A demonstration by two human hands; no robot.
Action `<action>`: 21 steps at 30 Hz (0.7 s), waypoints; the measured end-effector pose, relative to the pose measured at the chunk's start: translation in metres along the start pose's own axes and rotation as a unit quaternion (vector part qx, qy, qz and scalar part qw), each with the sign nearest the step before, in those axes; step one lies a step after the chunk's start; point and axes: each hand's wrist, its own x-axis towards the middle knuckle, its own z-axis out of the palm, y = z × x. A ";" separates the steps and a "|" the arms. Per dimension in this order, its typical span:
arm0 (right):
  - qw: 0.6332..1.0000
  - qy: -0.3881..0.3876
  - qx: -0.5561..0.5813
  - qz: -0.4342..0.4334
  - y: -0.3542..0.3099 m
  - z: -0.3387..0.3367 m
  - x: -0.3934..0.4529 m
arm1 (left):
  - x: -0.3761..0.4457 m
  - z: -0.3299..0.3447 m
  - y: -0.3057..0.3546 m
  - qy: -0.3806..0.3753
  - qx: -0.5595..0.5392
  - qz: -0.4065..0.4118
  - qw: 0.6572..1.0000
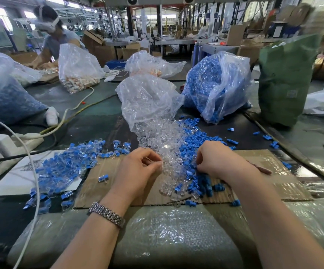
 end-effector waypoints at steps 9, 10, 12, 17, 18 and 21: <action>0.965 0.125 0.220 -0.068 0.007 0.000 0.004 | 0.002 -0.004 0.004 -0.022 -0.165 -0.081 0.983; 0.950 0.127 0.273 -0.086 0.004 0.004 0.004 | 0.001 -0.004 0.004 -0.024 -0.163 -0.079 0.983; 0.915 0.137 0.363 -0.108 0.001 0.013 0.006 | 0.001 -0.004 0.003 -0.019 -0.168 -0.083 0.982; 0.853 0.153 0.465 -0.183 -0.007 0.027 0.007 | 0.003 -0.007 0.008 -0.040 -0.334 -0.149 0.930; 0.846 0.160 0.466 -0.204 -0.010 0.030 0.006 | 0.002 -0.008 0.009 -0.047 -0.379 -0.157 0.911; 0.838 0.211 0.434 -0.255 -0.022 0.038 -0.001 | 0.002 -0.008 0.011 -0.042 -0.443 -0.164 0.880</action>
